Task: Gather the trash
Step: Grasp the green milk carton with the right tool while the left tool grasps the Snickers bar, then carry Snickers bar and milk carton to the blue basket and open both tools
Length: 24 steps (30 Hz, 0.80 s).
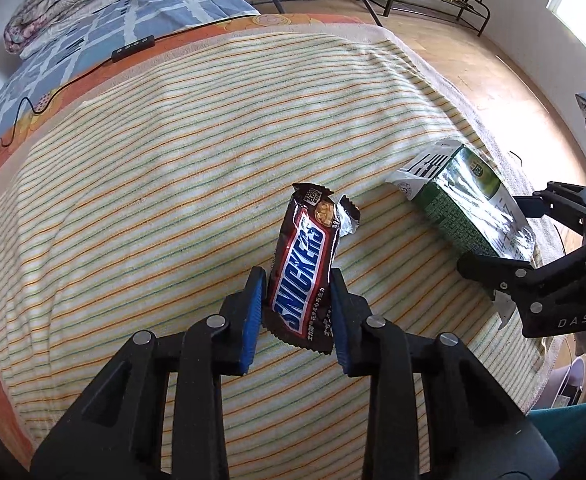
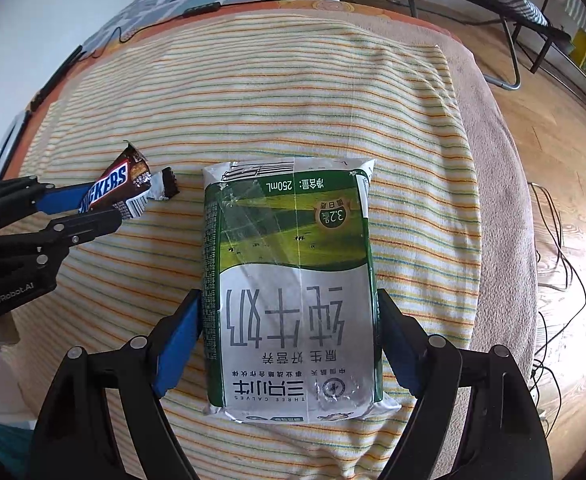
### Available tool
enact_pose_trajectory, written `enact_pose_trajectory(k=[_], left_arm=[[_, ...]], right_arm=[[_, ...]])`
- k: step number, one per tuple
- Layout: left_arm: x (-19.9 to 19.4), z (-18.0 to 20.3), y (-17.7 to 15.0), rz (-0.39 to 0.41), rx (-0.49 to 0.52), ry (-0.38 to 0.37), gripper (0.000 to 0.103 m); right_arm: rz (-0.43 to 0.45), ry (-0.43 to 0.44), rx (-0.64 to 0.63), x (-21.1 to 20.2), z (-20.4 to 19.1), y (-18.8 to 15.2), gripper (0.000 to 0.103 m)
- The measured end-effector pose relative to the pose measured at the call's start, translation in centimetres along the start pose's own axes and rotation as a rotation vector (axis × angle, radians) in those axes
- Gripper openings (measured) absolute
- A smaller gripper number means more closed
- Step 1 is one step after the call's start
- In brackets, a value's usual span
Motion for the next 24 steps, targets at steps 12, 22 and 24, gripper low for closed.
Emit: enact_pose_trajectory(k=[12,22,24], left_arm=[[-5.2,-1.1,-3.5,0.059,-0.057,0.000,0.030],[-9.5,-2.4,-8.1,0.096,-0.110,0.011,0.030],[-10.4,-2.6,-9.1,0.101,-0.118,0.018,0.030]], right_arm=[[0.048,0.025,-0.023,-2.5,-0.6,-1.6,0.079],[0.089,0.032,-0.069,-5.2,-2.7,-3.8,0.079],[0.094,0.020,-0.089,-5.6,-3.3,-4.3,0.079]])
Point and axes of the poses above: each gripper's, at about its wrist camera, not at the fingertips, and x roughly the way its jaws point, z to its right, y to its top, the point moved 1 cm from there along x, roughly the way its jaws point, and after that the axes turned 6 degrees about y, right-handed, at the moved point
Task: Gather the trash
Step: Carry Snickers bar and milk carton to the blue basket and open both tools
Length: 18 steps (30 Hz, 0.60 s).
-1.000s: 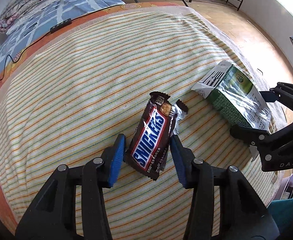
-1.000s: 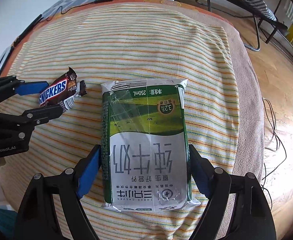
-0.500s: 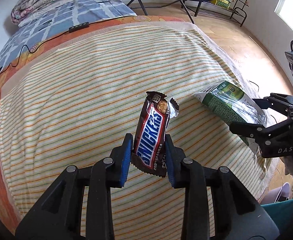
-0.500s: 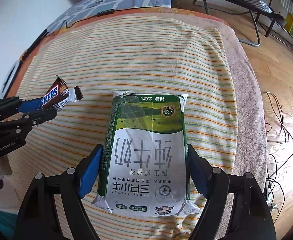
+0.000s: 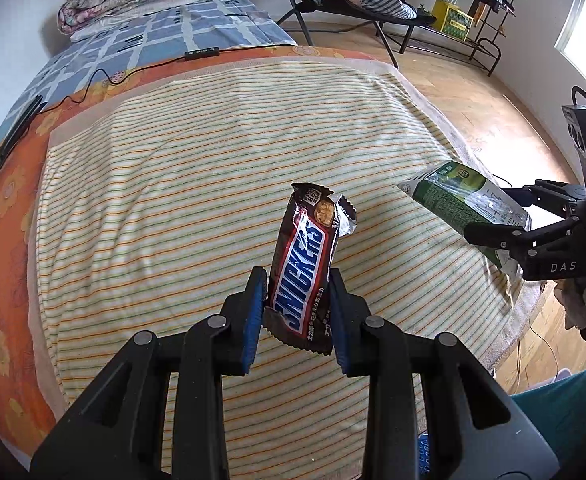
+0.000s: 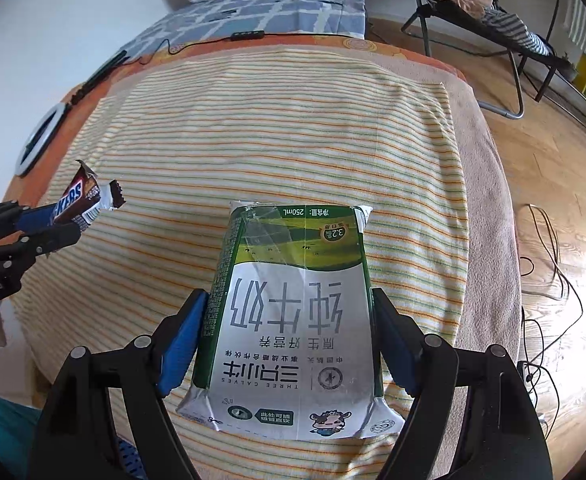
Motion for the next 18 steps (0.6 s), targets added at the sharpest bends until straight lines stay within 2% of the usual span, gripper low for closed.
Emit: enact_pose_trajectory(k=[9,18], left_arm=[[-5.7,-0.5,-4.2,0.055,-0.031,0.018,0.030],[-10.1,0.7,-9.2,0.087,-0.029,0.040,0.030]], right_arm=[[0.040,0.049,-0.027,-3.6,-3.0,-2.5,0.079],[0.075,0.098,-0.079,-7.0,-7.0,-5.9,0.079]])
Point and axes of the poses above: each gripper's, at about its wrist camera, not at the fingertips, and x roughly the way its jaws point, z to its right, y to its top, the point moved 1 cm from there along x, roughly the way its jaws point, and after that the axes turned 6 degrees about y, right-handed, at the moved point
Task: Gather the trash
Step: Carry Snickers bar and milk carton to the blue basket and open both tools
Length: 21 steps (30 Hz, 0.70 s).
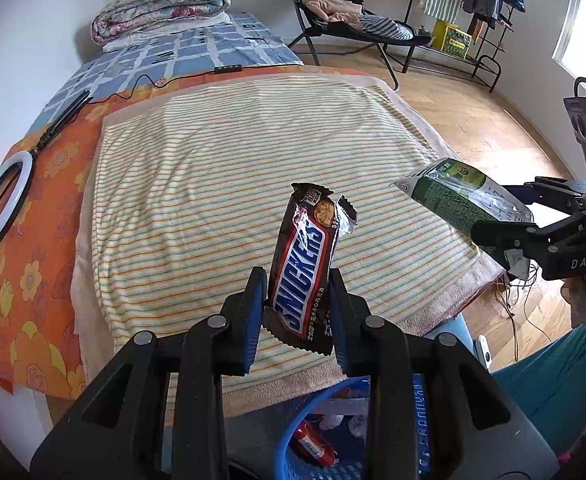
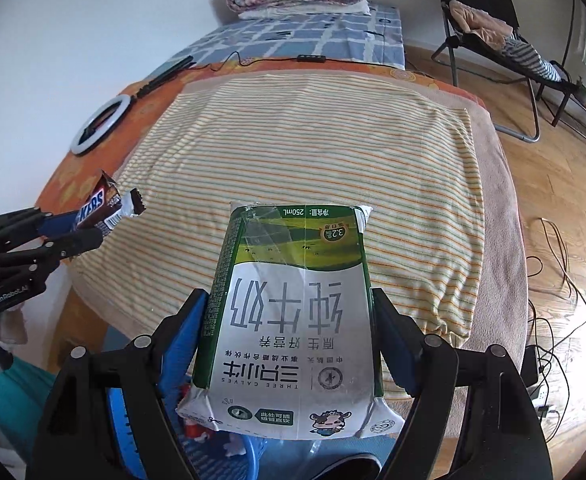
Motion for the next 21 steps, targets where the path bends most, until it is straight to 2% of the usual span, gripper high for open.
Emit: enact_pose_trajectory(k=[8,21], left_arm=[[-0.9,2.0,-6.0,-0.035,0.016,0.005,0.030],[2.2,3.5,-14.7,-0.166,0.003,0.004,0.030]], right_arm=[[-0.019,0.052,-0.031,-1.2,-3.3,-4.7,0.079],[-0.145,0.112,-0.050,0.8,-6.1,-13.0,0.079]])
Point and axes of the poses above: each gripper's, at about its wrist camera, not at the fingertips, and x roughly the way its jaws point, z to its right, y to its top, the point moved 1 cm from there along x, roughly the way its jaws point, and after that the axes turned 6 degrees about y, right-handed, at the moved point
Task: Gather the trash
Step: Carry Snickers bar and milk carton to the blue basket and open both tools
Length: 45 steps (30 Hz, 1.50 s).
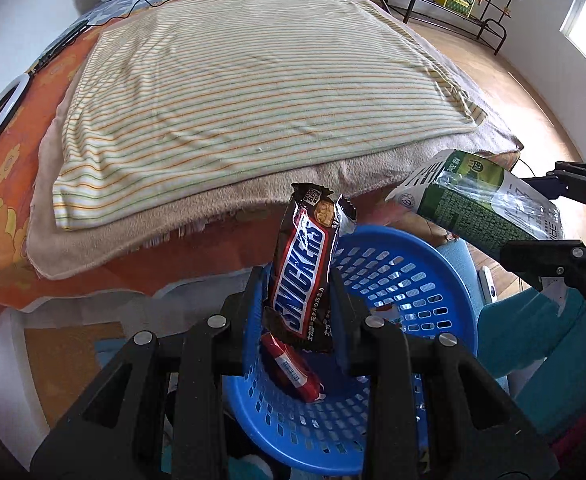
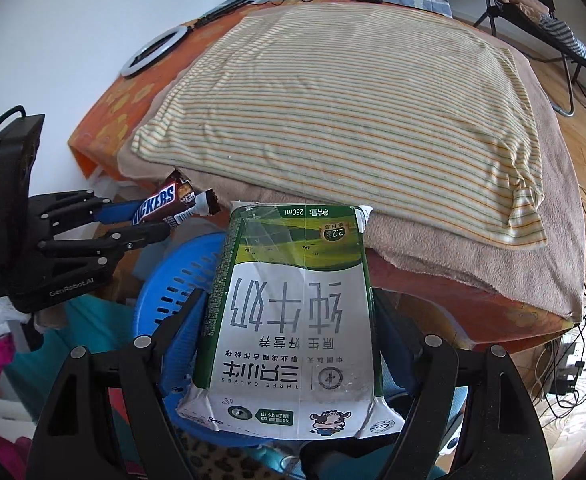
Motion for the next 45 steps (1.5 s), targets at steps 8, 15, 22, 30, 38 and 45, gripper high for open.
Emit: enact_pose_trajectory(k=[8,15,22,30,38,45], left_arm=[[2.6,0.6,-3.5,-0.071,0.021,0.000,0.030],[4.4,1.0,-5.5,-0.117,0.051,0.029,0.030],[5.1,0.9,-5.9,-0.138,0.059,0.046,0.031],[5.5,1.2,-6.1,-0.154,0.078,0.055,0.049],[5.8,1.0,-6.1,-0.157,0.078,0.065,0.055],[6.0,0.8,-6.2,-0.161,0.072,0.072,0.055]], right_arm=[[-0.078,0.005,-0.020,2.5,-1.1,-3.6,0.079],[-0.127,-0.005,-0.036,4.5,-1.7,-6.1,0.079],[-0.150,-0.009,-0.041,5.9,-2.2,-6.7,0.079],[-0.160,-0.005,-0.072,6.7,-3.3,-6.9,0.079],[-0.186,-0.008,-0.080,7.6,-3.6,-7.2,0.079],[-0.179,-0.019,-0.056,7.6,-2.8,-7.2,0.079]])
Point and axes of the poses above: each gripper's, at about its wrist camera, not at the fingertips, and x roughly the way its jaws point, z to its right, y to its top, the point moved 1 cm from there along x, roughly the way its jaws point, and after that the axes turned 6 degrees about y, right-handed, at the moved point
